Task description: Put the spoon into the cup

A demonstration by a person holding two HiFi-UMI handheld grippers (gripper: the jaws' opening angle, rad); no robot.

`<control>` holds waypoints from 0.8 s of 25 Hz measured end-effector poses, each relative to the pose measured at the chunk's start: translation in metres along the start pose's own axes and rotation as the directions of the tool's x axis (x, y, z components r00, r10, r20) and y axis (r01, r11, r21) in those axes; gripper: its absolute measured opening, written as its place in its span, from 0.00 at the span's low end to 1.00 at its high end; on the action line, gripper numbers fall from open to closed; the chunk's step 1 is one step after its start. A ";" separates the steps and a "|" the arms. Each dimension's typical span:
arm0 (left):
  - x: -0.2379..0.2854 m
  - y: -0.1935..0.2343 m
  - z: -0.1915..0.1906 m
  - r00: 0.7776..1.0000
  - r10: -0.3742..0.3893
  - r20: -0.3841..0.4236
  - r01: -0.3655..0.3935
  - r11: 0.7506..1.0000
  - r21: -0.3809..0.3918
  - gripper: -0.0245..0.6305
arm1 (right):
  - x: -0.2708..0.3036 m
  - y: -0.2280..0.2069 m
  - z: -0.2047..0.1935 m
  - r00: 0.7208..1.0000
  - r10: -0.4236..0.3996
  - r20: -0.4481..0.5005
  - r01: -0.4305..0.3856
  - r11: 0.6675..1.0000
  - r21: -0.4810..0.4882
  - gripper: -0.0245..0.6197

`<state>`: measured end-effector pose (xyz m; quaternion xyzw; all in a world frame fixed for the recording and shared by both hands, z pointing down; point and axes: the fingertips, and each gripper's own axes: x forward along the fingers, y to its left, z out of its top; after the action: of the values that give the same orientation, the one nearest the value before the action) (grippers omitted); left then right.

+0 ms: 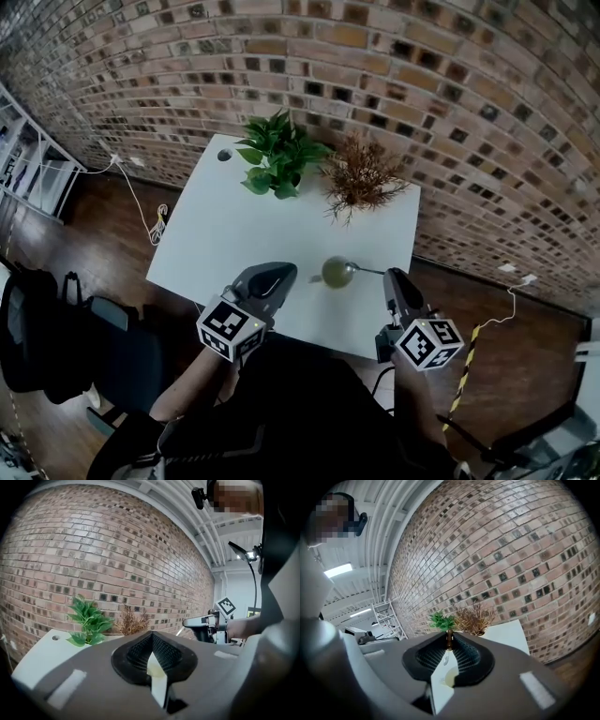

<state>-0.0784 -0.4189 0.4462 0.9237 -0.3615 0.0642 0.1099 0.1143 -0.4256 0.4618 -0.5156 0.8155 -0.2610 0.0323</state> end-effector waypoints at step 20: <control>0.052 0.036 -0.102 0.982 -0.024 -0.189 0.014 0.999 -0.052 0.03 | 0.060 -0.038 -0.103 0.985 -0.103 -0.138 0.103 0.995 -0.002 0.12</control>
<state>-0.0689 -0.4535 0.5613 0.9137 -0.3421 0.1414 0.1676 0.0846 -0.4498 0.5810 -0.5378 0.7873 -0.2993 -0.0365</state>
